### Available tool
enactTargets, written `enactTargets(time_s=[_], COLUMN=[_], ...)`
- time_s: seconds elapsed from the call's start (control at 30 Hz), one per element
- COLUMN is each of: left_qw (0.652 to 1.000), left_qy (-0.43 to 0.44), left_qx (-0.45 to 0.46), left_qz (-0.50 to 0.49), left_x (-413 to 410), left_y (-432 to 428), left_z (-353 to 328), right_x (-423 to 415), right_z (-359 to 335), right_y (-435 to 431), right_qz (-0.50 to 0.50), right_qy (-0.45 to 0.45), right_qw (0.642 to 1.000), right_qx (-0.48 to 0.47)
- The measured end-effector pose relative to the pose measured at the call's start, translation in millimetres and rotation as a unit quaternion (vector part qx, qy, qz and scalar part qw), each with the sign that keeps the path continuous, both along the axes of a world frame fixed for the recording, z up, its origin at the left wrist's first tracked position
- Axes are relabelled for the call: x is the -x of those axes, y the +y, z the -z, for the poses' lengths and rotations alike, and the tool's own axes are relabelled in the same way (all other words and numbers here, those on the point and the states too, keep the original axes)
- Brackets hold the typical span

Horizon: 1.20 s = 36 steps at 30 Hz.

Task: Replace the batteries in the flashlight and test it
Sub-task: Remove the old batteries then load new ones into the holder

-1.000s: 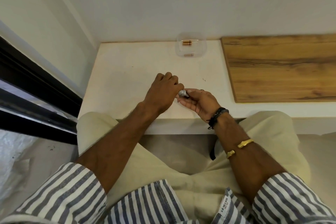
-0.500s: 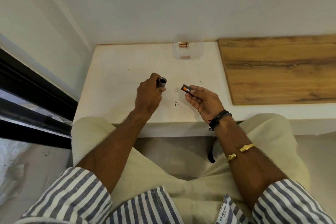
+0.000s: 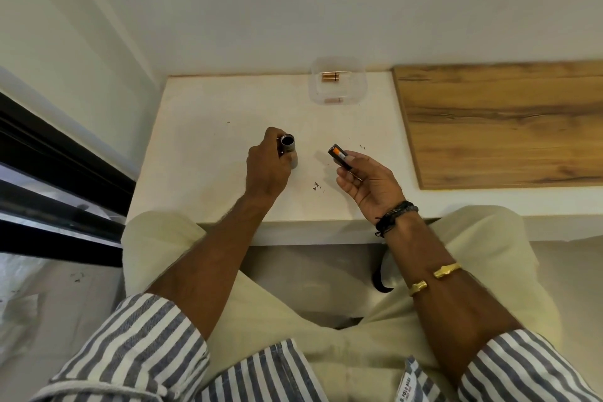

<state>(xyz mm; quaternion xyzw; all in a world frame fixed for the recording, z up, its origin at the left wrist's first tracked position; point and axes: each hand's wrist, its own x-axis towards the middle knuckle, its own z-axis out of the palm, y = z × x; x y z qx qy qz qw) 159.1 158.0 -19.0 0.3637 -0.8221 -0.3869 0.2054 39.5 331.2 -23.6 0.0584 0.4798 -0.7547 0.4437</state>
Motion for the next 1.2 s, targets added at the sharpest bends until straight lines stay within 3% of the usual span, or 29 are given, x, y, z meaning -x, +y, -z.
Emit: enactTargets(time_s=[0.1, 0.2, 0.27, 0.4, 0.5, 0.73, 1.2], left_qw=[1.000, 0.989, 0.983, 0.988, 0.985, 0.985, 0.984], left_qy=[0.020, 0.111, 0.153, 0.129, 0.140, 0.155, 0.136], left_qx=[0.007, 0.085, 0.102, -0.014, -0.059, -0.054, 0.004], left_qz=[-0.006, -0.041, -0.005, 0.080, 0.080, 0.058, 0.115], left_x=[-3.6, -8.7, -11.2, -11.5, -13.8, -22.8, -24.6], left_y=[5.0, 19.6, 31.3, 48.3, 51.5, 47.7, 49.2], left_z=[-6.9, -18.0, -23.3, -23.3, -17.2, -6.3, 3.7], right_x=[-1.2, -2.0, -3.9, -10.1, -14.3, -21.9, -23.8], right_z=[-1.6, -4.0, -5.9, -8.3, -8.7, -12.1, -13.7], right_y=[-0.6, -1.4, -2.2, -3.9, -3.9, -6.9, -7.2], right_qz=[-0.004, -0.012, -0.025, -0.056, -0.075, -0.147, -0.138], right_qy=[0.007, 0.010, 0.009, 0.011, 0.031, 0.122, 0.057], right_qw=[1.000, 1.000, 1.000, 0.998, 0.996, 0.980, 0.987], right_qx=[-0.006, 0.005, 0.017, 0.040, 0.029, -0.047, -0.066])
